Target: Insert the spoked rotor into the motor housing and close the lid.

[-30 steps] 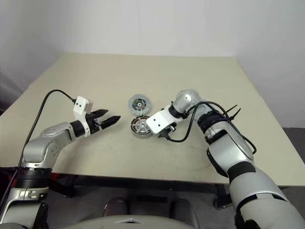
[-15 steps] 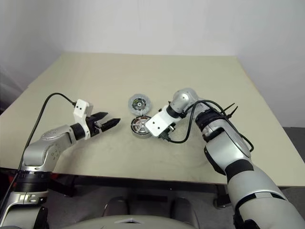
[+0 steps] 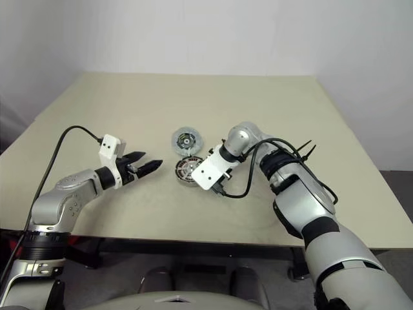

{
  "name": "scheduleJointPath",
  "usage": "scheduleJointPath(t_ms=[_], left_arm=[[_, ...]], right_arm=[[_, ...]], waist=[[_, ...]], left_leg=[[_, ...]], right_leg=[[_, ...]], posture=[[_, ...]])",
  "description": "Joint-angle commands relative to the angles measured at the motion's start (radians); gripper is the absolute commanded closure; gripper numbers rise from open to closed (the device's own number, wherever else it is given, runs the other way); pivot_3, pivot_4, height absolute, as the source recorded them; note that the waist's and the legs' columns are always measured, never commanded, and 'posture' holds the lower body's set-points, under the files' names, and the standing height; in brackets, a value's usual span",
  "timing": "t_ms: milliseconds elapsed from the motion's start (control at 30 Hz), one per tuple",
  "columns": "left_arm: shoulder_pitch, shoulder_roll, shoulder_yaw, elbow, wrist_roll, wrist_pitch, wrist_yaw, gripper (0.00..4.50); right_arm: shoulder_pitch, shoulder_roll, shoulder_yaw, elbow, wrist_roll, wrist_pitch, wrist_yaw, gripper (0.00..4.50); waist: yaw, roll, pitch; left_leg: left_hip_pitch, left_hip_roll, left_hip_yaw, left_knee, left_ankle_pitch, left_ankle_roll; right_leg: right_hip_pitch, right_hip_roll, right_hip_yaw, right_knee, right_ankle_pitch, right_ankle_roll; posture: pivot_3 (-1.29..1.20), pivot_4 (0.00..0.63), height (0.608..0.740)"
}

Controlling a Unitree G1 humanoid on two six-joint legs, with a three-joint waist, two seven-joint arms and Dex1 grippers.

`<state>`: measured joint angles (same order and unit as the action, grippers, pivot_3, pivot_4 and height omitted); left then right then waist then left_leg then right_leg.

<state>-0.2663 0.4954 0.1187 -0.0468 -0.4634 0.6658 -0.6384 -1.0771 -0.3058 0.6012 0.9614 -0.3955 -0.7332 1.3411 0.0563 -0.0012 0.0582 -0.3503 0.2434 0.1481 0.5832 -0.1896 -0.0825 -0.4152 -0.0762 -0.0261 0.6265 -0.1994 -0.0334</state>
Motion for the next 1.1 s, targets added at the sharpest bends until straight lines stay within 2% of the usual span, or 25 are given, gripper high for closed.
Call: scheduleJointPath(t_ms=[33,233,567,767,867,967,1033,1100], left_arm=[[-0.006,0.005,0.014,-0.03,-0.001,-0.015,0.003,0.0],[-0.008,0.0,0.011,-0.026,0.002,-0.021,0.005,0.0],[-0.008,-0.016,0.006,-0.011,0.008,-0.032,0.009,0.0],[-0.001,-0.036,0.0,-0.005,0.014,-0.044,0.015,0.0],[-0.001,-0.049,-0.002,0.0,0.017,-0.05,0.019,0.0],[-0.001,-0.062,-0.005,0.004,0.023,-0.057,0.022,0.0],[0.001,-0.069,-0.006,0.006,0.025,-0.062,0.023,0.0],[0.008,-0.077,-0.005,0.008,0.028,-0.069,0.024,0.0]], right_arm=[[-0.025,0.009,-0.004,0.012,-0.017,0.012,-0.052,2.6],[-0.037,0.001,-0.004,0.012,-0.017,0.001,-0.052,4.44],[-0.078,-0.041,-0.017,0.007,-0.016,-0.045,-0.049,4.49],[-0.105,-0.103,-0.054,-0.063,0.083,-0.059,0.089,4.49],[-0.104,-0.128,-0.075,-0.122,0.15,-0.006,0.169,4.49],[-0.054,-0.139,-0.122,-0.272,0.262,0.262,0.263,4.49],[-0.022,-0.144,-0.144,-0.429,0.352,0.6,0.273,4.49],[-0.018,-0.135,-0.169,-0.58,0.392,1.058,0.246,4.49]], waist=[[-0.007,0.0,0.0],[-0.014,-0.001,0.0],[-0.011,-0.001,0.001],[-0.012,0.0,0.002],[-0.016,0.0,0.002],[-0.016,0.0,0.002],[-0.013,0.0,0.002],[-0.011,0.0,0.002]], left_leg=[[0.0,0.0,0.0,0.0,0.0,0.0],[0.0,0.0,0.0,0.0,0.0,0.0],[-0.002,0.0,0.0,0.002,0.0,0.0],[-0.01,0.001,0.0,0.008,-0.002,0.004],[-0.016,0.002,0.0,0.013,-0.004,0.007],[-0.017,0.003,0.0,0.014,-0.005,0.008],[-0.017,0.003,0.0,0.014,-0.005,0.008],[-0.016,0.003,0.0,0.014,-0.004,0.008]], right_leg=[[0.0,0.0,0.0,0.0,0.0,0.0],[0.0,0.0,0.0,-0.001,0.001,-0.002],[-0.002,0.0,0.0,-0.002,0.001,-0.002],[-0.006,0.0,-0.001,-0.002,0.001,-0.002],[-0.009,0.0,-0.001,-0.002,0.001,-0.002],[-0.01,0.001,-0.001,-0.002,0.001,-0.002],[-0.01,0.001,-0.001,-0.002,0.001,-0.002],[-0.01,0.001,-0.001,-0.001,0.001,-0.001]], posture=[[0.0,0.0,0.74],[0.0,0.0,0.74],[0.0,0.0,0.74],[0.0,0.0,0.74],[0.0,0.0,0.74],[0.0,0.0,0.74],[0.0,0.0,0.74],[0.0,0.0,0.74]])
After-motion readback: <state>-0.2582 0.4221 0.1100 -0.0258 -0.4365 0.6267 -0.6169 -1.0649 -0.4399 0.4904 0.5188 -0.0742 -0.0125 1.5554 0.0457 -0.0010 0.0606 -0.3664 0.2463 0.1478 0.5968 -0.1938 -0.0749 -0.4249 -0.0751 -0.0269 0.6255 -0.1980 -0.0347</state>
